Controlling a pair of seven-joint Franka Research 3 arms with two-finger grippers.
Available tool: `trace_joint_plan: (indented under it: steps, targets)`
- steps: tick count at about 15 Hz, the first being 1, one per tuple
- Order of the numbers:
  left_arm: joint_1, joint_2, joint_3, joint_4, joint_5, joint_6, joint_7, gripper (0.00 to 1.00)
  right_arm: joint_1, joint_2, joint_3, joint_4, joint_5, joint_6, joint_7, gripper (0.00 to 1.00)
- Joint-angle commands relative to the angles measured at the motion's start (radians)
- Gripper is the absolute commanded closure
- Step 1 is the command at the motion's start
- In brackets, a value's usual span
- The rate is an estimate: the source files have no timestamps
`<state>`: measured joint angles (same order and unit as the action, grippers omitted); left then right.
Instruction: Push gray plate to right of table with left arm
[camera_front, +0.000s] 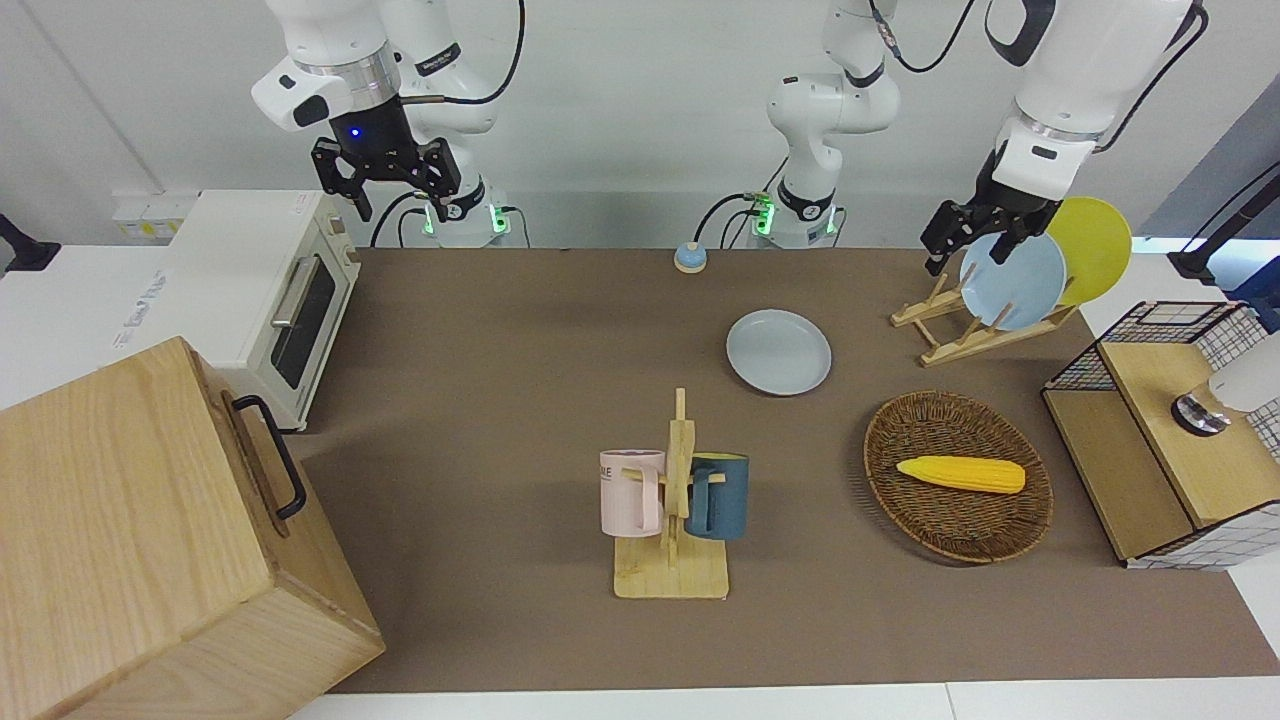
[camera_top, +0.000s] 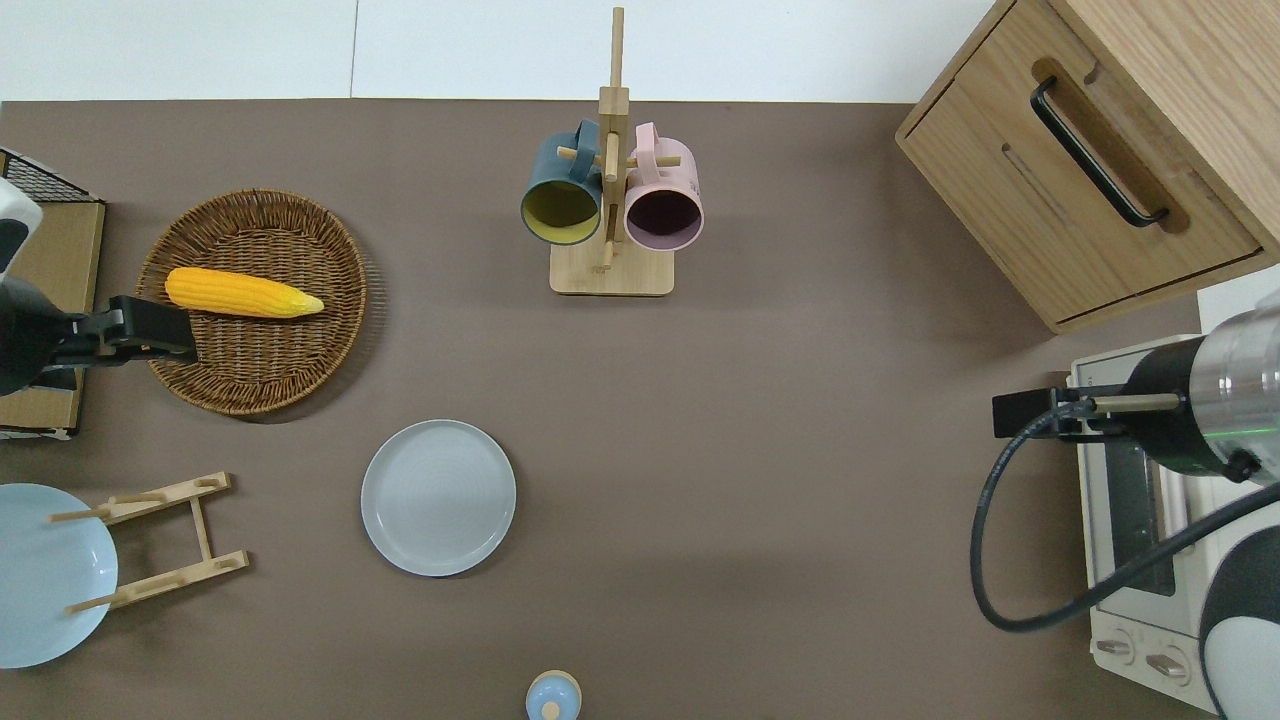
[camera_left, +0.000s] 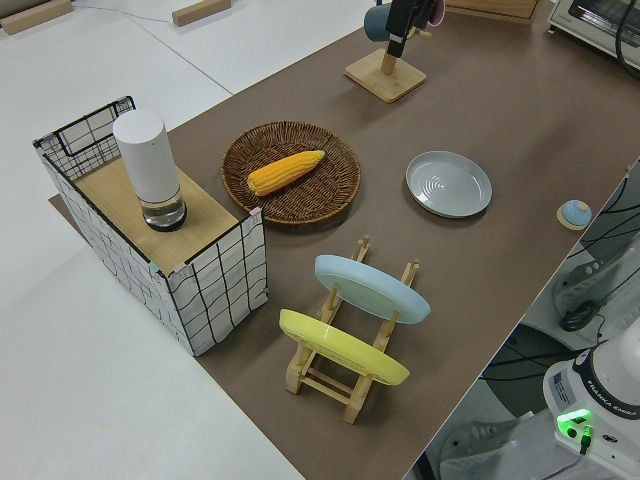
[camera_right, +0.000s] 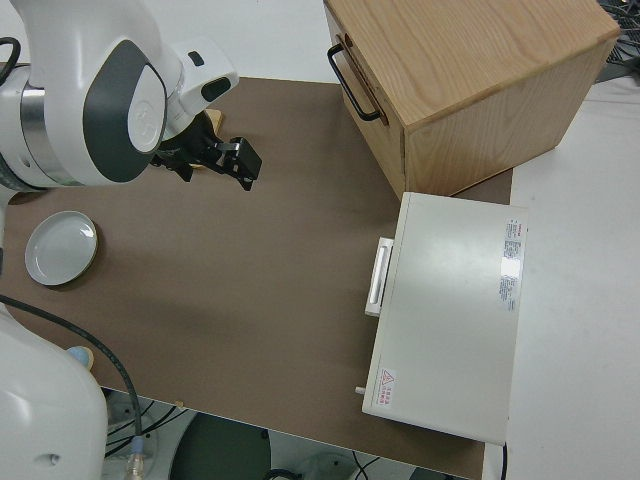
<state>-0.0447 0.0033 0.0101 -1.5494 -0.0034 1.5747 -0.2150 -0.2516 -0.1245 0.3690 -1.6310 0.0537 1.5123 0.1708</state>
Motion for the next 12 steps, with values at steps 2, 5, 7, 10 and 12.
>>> trace_joint_plan:
  steps: [2,5,7,10,12]
  targets:
    - [-0.007,-0.006,-0.006,-0.008,0.014,-0.022,0.008,0.01,-0.024,-0.027,0.015,-0.027,0.021,0.000,0.010,0.005]
    - [-0.006,-0.009,0.002,-0.008,0.008,-0.028,0.016,0.01,-0.024,-0.027,0.015,-0.027,0.021,0.000,0.010,0.005]
    - [-0.007,-0.009,-0.009,-0.008,0.005,-0.028,0.014,0.01,-0.024,-0.027,0.015,-0.027,0.021,0.000,0.010,0.005]
    - [-0.009,-0.009,-0.012,-0.008,0.000,-0.028,0.014,0.01,-0.024,-0.027,0.015,-0.027,0.021,0.000,0.010,0.005]
    - [-0.009,-0.011,-0.024,-0.008,0.000,-0.028,0.009,0.01,-0.024,-0.027,0.015,-0.027,0.021,0.000,0.010,0.005]
